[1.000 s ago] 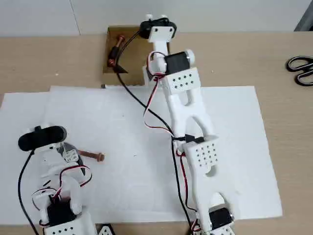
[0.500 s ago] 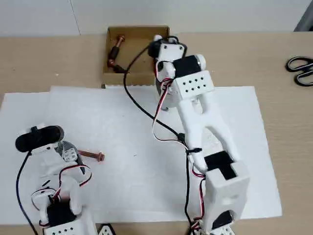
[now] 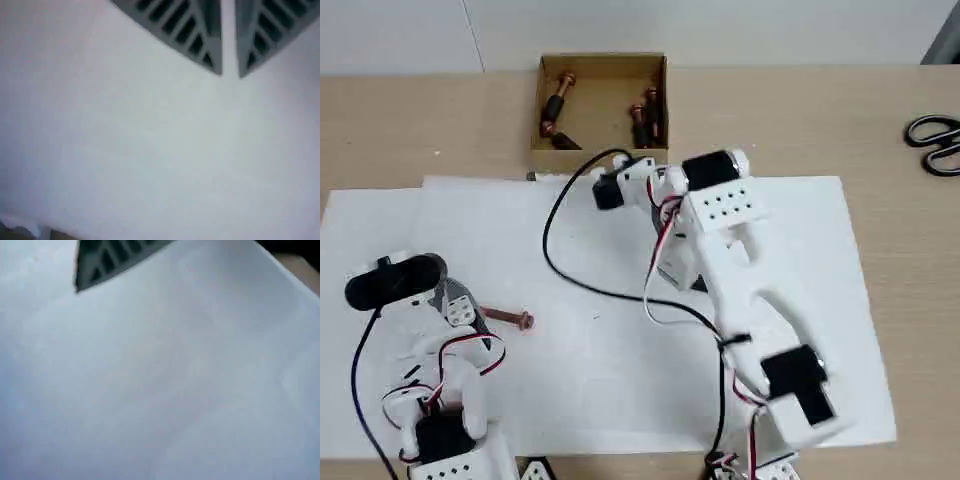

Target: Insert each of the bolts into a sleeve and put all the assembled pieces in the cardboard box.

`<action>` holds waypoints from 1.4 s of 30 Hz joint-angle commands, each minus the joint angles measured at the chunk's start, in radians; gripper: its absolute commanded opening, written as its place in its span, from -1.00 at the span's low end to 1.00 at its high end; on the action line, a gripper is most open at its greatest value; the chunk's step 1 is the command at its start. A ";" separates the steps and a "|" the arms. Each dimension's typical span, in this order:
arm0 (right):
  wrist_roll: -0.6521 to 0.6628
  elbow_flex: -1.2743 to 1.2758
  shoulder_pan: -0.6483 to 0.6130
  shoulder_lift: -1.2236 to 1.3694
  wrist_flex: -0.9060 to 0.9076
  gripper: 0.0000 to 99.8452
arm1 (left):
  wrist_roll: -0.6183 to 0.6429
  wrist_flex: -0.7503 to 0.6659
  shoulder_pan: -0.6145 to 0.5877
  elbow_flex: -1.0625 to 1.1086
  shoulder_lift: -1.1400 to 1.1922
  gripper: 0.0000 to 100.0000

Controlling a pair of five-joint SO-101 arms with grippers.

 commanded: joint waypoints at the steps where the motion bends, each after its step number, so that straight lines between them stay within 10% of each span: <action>1: 0.124 0.049 -0.001 -0.114 -0.038 -0.55 | 0.008 -0.028 0.002 -0.045 -0.011 -0.99; 14: 0.413 0.325 0.041 -0.189 -0.260 -0.55 | 0.009 -0.029 0.003 -0.148 -0.011 -0.99; 42: 0.517 0.502 0.136 0.028 -0.630 -0.55 | 0.006 -0.025 0.002 -0.077 -0.011 -0.99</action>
